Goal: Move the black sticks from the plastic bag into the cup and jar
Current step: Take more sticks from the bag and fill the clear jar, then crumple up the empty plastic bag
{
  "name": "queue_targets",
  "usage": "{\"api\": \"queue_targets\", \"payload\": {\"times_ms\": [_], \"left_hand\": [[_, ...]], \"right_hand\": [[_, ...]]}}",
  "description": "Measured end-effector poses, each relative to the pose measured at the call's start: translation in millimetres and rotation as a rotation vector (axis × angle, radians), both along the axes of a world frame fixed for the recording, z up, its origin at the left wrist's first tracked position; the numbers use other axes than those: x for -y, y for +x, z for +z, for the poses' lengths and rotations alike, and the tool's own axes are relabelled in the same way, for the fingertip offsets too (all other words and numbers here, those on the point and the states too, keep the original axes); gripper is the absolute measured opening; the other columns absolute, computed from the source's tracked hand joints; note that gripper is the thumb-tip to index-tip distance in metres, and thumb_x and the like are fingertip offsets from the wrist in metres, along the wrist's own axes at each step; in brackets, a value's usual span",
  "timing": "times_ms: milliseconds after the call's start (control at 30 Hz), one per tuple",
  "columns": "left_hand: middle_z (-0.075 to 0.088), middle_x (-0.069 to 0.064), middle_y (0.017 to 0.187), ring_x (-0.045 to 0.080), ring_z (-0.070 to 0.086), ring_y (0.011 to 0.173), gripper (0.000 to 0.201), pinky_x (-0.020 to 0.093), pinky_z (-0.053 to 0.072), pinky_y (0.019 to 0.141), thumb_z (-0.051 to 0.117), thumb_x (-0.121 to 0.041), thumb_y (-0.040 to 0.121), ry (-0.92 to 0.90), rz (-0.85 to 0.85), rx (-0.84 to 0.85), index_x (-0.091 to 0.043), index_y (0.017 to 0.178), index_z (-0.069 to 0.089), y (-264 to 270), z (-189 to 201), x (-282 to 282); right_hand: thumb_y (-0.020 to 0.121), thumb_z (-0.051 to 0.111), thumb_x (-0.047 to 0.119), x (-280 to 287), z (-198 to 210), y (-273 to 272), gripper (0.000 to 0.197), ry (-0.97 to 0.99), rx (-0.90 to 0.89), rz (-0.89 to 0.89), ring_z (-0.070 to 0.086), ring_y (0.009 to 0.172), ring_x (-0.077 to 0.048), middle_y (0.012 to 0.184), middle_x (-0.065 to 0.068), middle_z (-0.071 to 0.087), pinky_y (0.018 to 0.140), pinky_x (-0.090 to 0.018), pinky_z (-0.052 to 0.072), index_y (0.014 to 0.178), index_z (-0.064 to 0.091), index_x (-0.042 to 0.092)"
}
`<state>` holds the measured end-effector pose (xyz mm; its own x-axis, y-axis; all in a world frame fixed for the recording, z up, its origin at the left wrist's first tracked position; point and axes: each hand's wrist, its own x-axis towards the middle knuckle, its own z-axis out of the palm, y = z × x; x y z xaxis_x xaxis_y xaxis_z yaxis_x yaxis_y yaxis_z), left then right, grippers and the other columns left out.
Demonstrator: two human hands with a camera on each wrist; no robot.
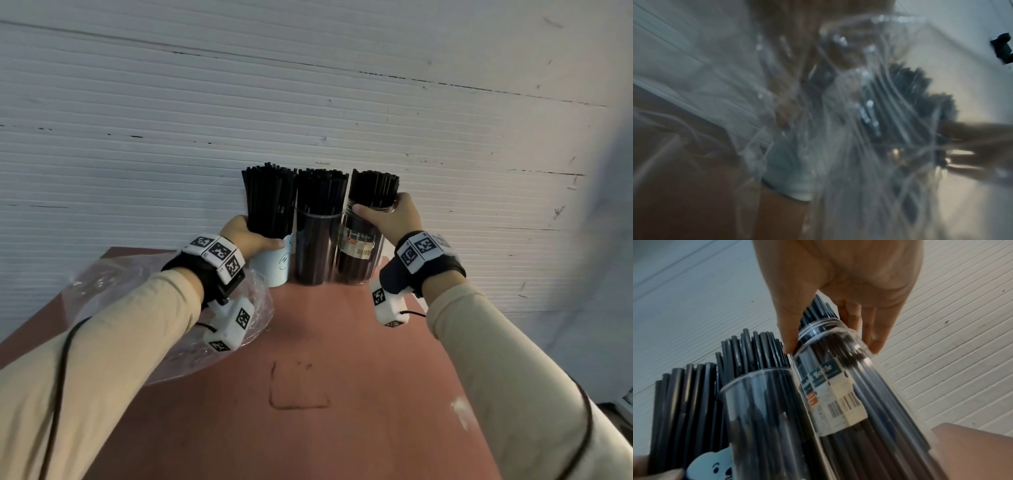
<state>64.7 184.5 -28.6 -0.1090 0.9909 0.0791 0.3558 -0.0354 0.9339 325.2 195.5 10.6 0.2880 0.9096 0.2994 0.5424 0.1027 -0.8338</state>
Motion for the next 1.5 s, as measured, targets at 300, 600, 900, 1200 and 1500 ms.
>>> {"api": "queue_targets", "payload": {"times_ms": [300, 600, 900, 1200, 1500], "left_hand": [[0.06, 0.013, 0.116, 0.029, 0.056, 0.109, 0.065, 0.033, 0.044, 0.083, 0.082, -0.019, 0.072, -0.034, 0.154, -0.204, -0.004, 0.125, 0.048, -3.2, 40.0, 25.3], [0.064, -0.001, 0.091, 0.016, 0.058, 0.088, 0.027, 0.023, 0.045, 0.078, 0.076, -0.01, 0.074, 0.188, 0.123, -0.295, -0.018, 0.097, 0.067, -34.5, 79.7, 67.7], [0.048, -0.004, 0.137, 0.014, 0.05, 0.123, 0.045, 0.033, 0.041, 0.101, 0.068, -0.012, 0.085, -0.265, -0.31, -0.885, -0.039, 0.12, 0.061, -111.1, 73.4, 127.0], [0.069, 0.003, 0.109, 0.014, 0.062, 0.071, 0.054, 0.024, 0.044, 0.048, 0.048, 0.015, 0.082, 0.107, -0.086, -0.31, -0.029, 0.109, 0.063, -128.5, 48.6, 159.8], [0.066, -0.01, 0.116, 0.008, 0.06, 0.114, 0.019, 0.023, 0.058, 0.068, 0.064, -0.022, 0.092, 0.481, -0.007, 0.062, -0.023, 0.111, 0.064, -86.7, 44.9, 185.1]], "right_hand": [[0.082, 0.07, 0.041, 51.0, 7.0, -14.2, 0.07, 0.161, 0.19, -0.078, 0.044, 0.121, -0.028, 0.131, -0.014, 0.046, 0.102, -0.04, 0.04, 0.134, 0.036, 0.008], [0.091, 0.062, 0.036, 108.3, -2.3, -95.9, 0.015, -0.068, 0.424, 0.745, 0.05, 0.057, -0.009, 0.068, -0.005, 0.06, 0.062, -0.029, 0.046, 0.092, 0.068, 0.023], [0.09, 0.059, 0.048, 126.8, -25.1, -147.8, 0.043, -0.584, 0.829, 0.847, 0.059, 0.051, 0.0, 0.071, 0.005, 0.066, 0.06, -0.016, 0.045, 0.133, 0.052, 0.041], [0.09, 0.059, 0.05, 131.5, -26.3, -151.2, 0.076, -0.583, 0.656, 0.647, 0.058, 0.118, -0.034, 0.139, -0.016, 0.052, 0.102, -0.046, 0.046, 0.151, 0.017, 0.033], [0.096, 0.05, 0.038, 163.7, 4.7, -150.5, 0.048, 0.039, -0.086, 0.805, 0.056, 0.091, -0.025, 0.094, -0.007, 0.053, 0.087, -0.062, 0.051, 0.132, 0.029, 0.06]]}}
